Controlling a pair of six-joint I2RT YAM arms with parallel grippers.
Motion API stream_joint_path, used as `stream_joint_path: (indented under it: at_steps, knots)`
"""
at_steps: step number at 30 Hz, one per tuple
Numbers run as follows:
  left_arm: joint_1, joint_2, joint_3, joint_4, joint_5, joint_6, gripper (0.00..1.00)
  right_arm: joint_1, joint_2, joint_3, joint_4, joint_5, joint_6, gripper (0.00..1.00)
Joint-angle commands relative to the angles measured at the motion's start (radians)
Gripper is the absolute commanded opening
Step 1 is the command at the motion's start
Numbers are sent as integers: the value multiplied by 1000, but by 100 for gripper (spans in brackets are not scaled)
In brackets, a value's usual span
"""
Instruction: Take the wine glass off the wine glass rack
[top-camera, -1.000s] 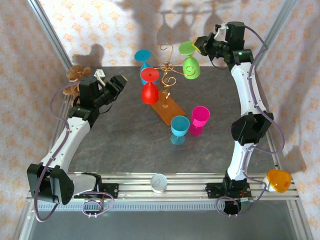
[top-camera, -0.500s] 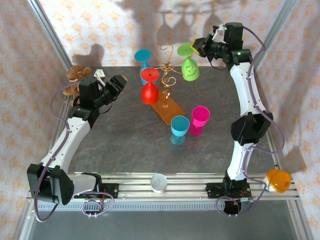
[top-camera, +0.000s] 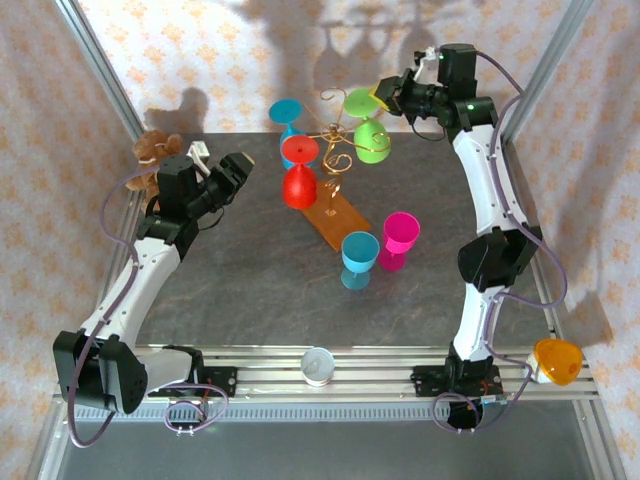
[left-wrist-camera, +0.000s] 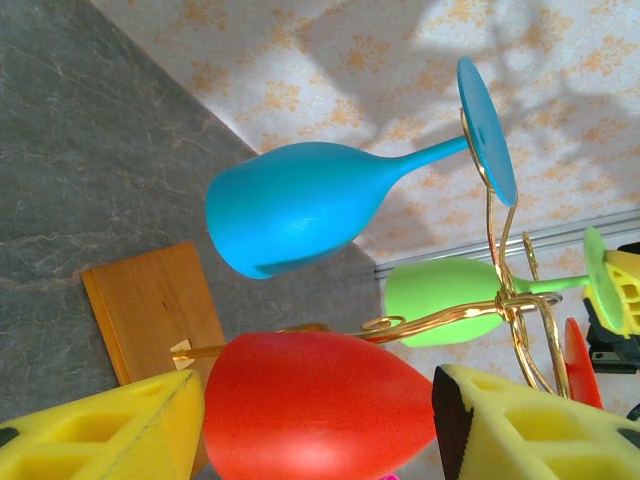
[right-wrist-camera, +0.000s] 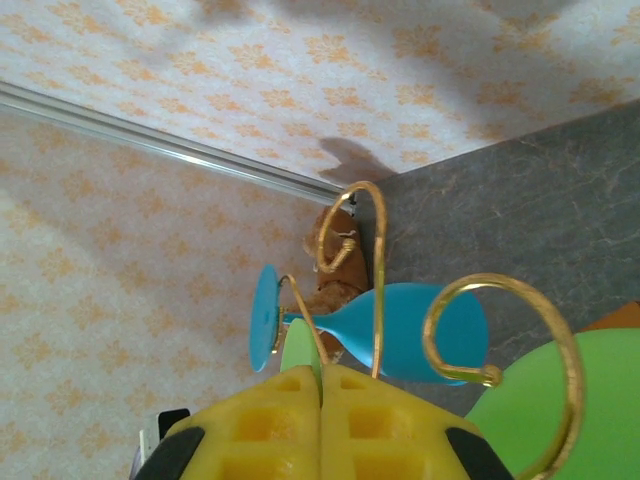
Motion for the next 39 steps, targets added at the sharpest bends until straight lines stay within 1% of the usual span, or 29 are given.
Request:
stream_joint_path:
  at_steps: [1, 7, 15, 26, 39]
  knots:
    - [10, -26, -7, 41, 7, -5, 62, 13, 23, 61, 10, -6, -5, 0]
    - [11, -32, -19, 72, 4, -23, 62, 24, 53, 81, 29, 6, 13, 0]
    - [11, -37, -24, 73, -1, -25, 62, 25, 87, 105, 66, 17, 46, 0]
    - [12, -42, -20, 65, -2, -22, 62, 25, 131, 181, 80, 83, 82, 0]
    - [13, -49, -18, 58, -3, -20, 62, 15, 179, 217, 143, 150, 183, 0]
